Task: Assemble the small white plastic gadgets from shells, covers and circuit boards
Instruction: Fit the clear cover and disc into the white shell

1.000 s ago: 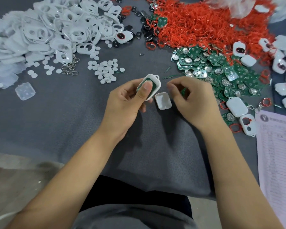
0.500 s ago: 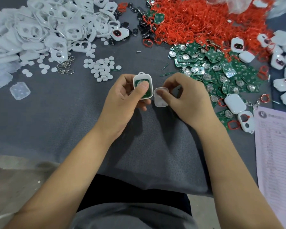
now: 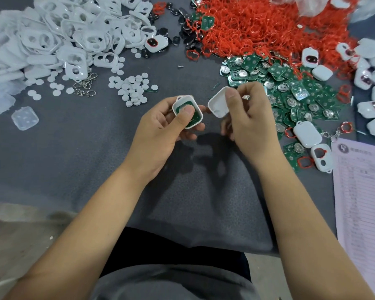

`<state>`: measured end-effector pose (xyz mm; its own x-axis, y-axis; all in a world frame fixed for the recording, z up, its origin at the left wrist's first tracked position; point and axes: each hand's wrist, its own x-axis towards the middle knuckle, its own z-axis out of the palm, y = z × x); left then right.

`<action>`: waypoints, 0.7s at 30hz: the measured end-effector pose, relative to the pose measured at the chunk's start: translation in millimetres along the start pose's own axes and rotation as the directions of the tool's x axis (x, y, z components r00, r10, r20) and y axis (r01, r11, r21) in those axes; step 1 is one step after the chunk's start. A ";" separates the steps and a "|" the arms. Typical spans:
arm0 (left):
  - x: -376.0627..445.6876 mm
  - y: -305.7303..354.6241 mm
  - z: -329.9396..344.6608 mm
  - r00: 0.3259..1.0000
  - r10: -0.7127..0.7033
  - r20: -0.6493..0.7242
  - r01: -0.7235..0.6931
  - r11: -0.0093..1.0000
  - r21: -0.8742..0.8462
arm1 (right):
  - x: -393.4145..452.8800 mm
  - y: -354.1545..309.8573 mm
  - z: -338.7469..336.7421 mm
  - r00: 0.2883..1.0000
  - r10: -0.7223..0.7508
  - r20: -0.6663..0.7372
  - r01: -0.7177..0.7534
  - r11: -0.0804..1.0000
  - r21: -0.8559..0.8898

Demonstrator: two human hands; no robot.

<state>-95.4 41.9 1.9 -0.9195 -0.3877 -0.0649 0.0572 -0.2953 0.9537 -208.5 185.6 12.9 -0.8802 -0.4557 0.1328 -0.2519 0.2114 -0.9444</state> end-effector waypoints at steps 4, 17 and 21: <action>0.8 1.4 1.7 0.999 -0.028 -0.016 0.028 0.999 -0.020 | -0.8 -7.7 1.3 0.979 0.200 0.044 -0.202 0.910 0.361; 0.3 4.4 1.7 0.998 -0.065 -0.006 0.065 0.997 -0.033 | 3.4 -11.9 -7.0 0.921 0.388 0.043 -0.351 0.775 0.526; -0.2 4.7 2.3 0.998 -0.068 -0.007 0.068 0.997 -0.038 | 1.9 -14.1 -6.5 0.916 0.393 0.080 -0.371 0.756 0.539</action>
<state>-95.9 42.5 7.1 -0.9187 -0.3725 -0.1314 0.0096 -0.3537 0.9353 -209.2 187.4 28.3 -0.8733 -0.4033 -0.2734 0.3529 -0.1367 -0.9256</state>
